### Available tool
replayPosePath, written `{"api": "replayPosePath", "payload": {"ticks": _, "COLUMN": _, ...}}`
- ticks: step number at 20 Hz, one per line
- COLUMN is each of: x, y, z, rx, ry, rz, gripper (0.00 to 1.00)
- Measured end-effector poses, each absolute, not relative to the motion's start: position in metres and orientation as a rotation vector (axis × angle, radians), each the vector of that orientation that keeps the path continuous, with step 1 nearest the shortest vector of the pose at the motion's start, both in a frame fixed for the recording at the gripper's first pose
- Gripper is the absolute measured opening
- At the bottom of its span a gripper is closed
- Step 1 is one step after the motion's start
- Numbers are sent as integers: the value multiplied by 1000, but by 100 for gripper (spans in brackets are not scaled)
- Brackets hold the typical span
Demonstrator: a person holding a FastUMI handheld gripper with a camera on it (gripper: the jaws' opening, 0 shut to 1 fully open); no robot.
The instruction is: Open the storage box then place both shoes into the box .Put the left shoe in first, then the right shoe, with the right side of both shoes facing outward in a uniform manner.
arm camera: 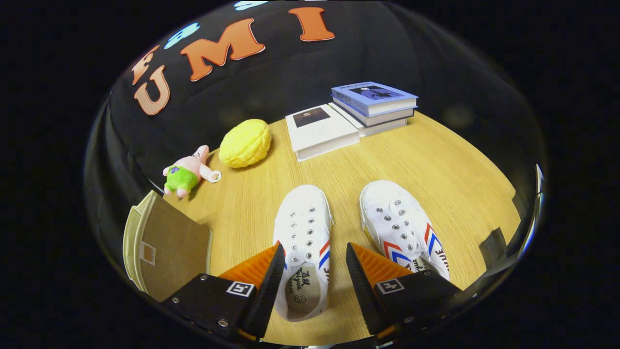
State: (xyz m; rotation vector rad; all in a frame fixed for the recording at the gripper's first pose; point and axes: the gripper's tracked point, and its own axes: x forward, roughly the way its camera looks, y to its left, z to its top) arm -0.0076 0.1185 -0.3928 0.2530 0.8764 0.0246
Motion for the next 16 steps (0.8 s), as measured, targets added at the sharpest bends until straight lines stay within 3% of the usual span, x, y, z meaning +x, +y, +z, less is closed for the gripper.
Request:
{"api": "replayPosePath", "payload": {"ticks": 7, "x": -3, "y": 127, "z": -430, "rx": 329, "ry": 963, "rz": 33, "gripper": 51}}
{"api": "replayPosePath", "payload": {"ticks": 10, "x": -4, "y": 132, "z": -434, "rx": 342, "ry": 985, "rz": 37, "gripper": 50}}
{"api": "replayPosePath", "payload": {"ticks": 12, "x": -4, "y": 135, "z": -430, "rx": 383, "ry": 986, "rz": 32, "gripper": 35}}
{"api": "replayPosePath", "payload": {"ticks": 13, "x": -4, "y": 129, "z": -436, "rx": 371, "ry": 989, "rz": 9, "gripper": 21}}
{"api": "replayPosePath", "payload": {"ticks": 15, "x": -3, "y": 132, "z": -431, "rx": 399, "ry": 979, "rz": -12, "gripper": 2}}
{"api": "replayPosePath", "payload": {"ticks": 16, "x": -5, "y": 134, "z": -427, "rx": 395, "ry": 973, "rz": -14, "gripper": 0}}
